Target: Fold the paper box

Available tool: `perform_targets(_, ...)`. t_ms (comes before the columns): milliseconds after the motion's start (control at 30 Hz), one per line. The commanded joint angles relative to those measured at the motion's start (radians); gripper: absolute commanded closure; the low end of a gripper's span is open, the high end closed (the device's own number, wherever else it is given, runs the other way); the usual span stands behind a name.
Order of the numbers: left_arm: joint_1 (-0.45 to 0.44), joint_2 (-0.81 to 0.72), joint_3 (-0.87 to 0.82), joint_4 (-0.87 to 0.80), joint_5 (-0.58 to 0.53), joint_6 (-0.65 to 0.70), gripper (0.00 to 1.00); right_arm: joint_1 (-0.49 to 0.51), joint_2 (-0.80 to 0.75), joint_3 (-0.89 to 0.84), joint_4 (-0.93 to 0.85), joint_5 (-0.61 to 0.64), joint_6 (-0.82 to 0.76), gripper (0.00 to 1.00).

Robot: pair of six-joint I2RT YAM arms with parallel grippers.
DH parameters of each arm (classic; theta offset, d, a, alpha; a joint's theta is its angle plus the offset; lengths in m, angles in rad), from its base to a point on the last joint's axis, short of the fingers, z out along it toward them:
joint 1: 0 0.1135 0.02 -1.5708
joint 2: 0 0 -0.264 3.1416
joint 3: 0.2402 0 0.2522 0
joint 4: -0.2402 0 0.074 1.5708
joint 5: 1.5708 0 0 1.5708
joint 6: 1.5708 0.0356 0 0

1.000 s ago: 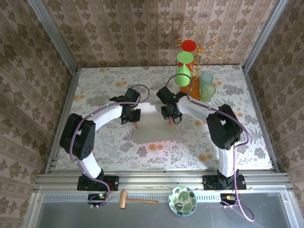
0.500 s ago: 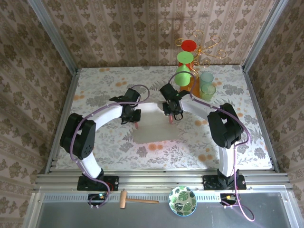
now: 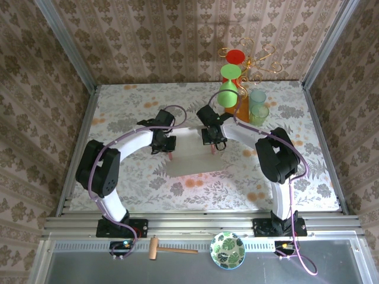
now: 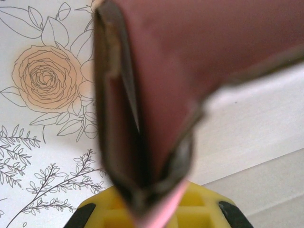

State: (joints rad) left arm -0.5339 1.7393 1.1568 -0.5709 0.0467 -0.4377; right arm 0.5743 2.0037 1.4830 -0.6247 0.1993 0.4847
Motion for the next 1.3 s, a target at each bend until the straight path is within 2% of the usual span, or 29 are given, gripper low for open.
perform_targets(0, 0.008, 0.016, 0.026, -0.033, -0.018, -0.002, 1.0, 0.015, 0.036, 0.039, -0.131, 0.159, 0.039, 1.0)
perform_targets(167, 0.006, 0.019, 0.032, -0.049, -0.05, -0.02, 1.0, 0.051, 0.057, 0.096, -0.254, 0.3, 0.086, 1.0)
perform_targets(333, 0.002, 0.017, 0.031, -0.063, -0.096, -0.038, 1.0, 0.082, 0.084, 0.123, -0.314, 0.358, 0.107, 1.0)
perform_targets(700, 0.003, 0.001, 0.029, -0.048, -0.096, -0.044, 1.0, 0.093, 0.026, 0.055, -0.216, 0.29, 0.059, 1.0)
perform_targets(800, 0.007, -0.002, 0.028, -0.043, -0.086, -0.04, 0.96, 0.093, 0.028, 0.057, -0.221, 0.279, 0.05, 1.0)
perform_targets(1033, 0.009, -0.023, 0.014, 0.003, -0.051, -0.02, 0.81, 0.094, 0.022, 0.041, -0.214, 0.256, 0.048, 1.0)
perform_targets(1267, 0.006, -0.079, -0.013, 0.079, 0.003, 0.003, 0.76, 0.091, 0.029, 0.052, -0.22, 0.248, 0.053, 1.0)
